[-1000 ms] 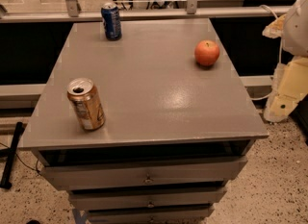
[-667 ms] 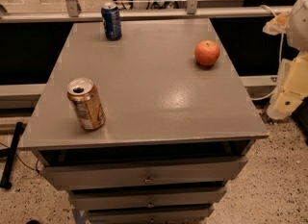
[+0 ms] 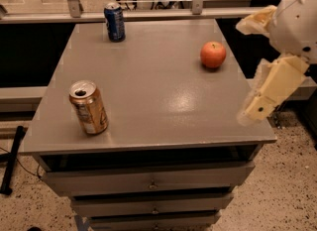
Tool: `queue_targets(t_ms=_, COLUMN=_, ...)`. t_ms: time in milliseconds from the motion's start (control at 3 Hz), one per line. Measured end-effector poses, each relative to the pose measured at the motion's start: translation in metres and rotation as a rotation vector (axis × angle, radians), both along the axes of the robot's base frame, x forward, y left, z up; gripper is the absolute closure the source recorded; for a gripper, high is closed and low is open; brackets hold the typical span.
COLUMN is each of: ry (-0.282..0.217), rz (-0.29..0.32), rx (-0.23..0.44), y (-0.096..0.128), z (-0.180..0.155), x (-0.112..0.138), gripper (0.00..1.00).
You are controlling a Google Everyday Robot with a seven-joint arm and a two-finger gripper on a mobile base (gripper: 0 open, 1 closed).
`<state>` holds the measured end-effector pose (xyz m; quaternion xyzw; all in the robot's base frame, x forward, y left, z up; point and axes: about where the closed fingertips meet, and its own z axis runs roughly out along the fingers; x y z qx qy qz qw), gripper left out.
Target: Move orange can near pepsi can
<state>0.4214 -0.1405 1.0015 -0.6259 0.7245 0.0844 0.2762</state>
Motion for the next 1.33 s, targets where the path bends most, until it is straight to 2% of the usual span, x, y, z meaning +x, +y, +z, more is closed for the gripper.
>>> queue_targets(t_ms=333, ry=0.013, rz=0.057, rx=0.169, y=0.054, z=0.012, x=-0.014, gripper=0.00)
queue_targets(t_ms=667, ry=0.019, rz=0.075, rx=0.219, y=0.067, z=0.021, x=-0.020, gripper=0.00)
queue_targets(t_ms=1000, ry=0.019, rz=0.075, rx=0.219, y=0.067, z=0.021, x=-0.020, gripper=0.00)
queue_targets(t_ms=1333, ry=0.004, rz=0.105, rx=0.286, y=0.087, z=0.007, x=-0.020, gripper=0.00)
